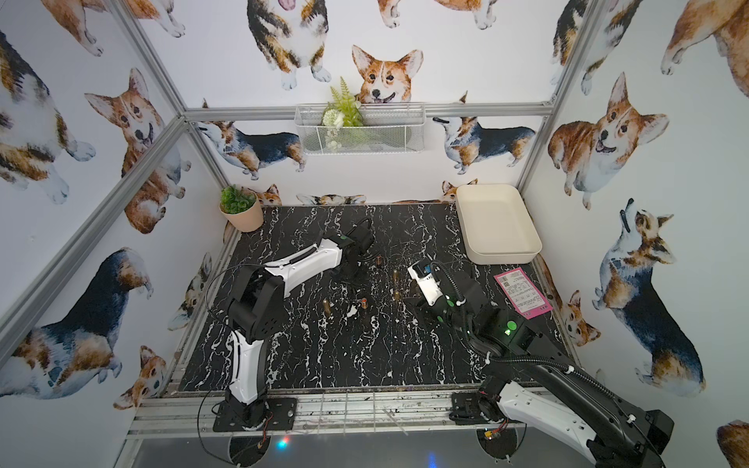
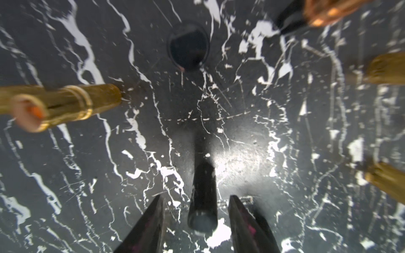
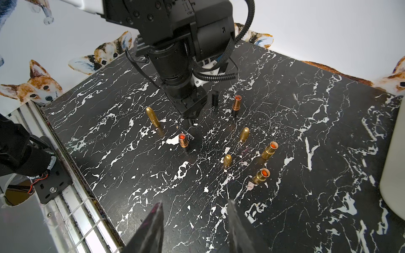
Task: Open the lipstick cap
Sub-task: Place the lipstick at the center of the board, then pick up the lipstick at the center of the board.
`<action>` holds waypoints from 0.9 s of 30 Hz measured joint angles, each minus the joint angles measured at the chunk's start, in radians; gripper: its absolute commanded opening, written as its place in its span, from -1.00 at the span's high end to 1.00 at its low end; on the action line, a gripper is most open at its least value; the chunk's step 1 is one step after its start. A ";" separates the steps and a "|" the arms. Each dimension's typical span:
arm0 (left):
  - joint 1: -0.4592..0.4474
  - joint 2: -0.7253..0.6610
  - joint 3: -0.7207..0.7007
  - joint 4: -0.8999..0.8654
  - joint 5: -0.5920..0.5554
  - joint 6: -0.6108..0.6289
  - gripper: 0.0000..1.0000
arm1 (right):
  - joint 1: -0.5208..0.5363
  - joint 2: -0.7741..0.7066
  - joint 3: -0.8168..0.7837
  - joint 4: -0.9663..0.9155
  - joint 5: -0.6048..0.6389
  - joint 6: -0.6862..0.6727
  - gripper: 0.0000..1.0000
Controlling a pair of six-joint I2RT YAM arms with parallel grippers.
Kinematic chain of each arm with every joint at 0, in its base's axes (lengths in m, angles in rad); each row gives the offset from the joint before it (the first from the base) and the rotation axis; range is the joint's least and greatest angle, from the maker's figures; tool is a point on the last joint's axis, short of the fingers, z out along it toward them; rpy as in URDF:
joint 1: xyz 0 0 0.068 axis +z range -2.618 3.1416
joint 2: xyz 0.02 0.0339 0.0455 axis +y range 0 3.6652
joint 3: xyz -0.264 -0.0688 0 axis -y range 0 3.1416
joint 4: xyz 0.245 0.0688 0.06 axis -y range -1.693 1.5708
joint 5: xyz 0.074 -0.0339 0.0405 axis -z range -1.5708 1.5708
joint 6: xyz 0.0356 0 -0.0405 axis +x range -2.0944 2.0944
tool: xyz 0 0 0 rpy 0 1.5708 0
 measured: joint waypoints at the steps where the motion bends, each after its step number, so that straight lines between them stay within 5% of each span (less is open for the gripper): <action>1: 0.000 -0.011 0.006 -0.007 -0.002 0.000 -0.11 | 0.000 0.000 0.000 0.000 0.003 0.000 0.02; 13: 0.013 -0.292 0.107 -0.211 0.030 0.001 -0.18 | 0.000 0.005 0.001 0.000 0.010 -0.001 0.02; 27: 0.076 -0.504 -0.242 -0.278 0.094 -0.008 -0.08 | 0.000 0.069 0.000 0.031 -0.015 0.000 0.02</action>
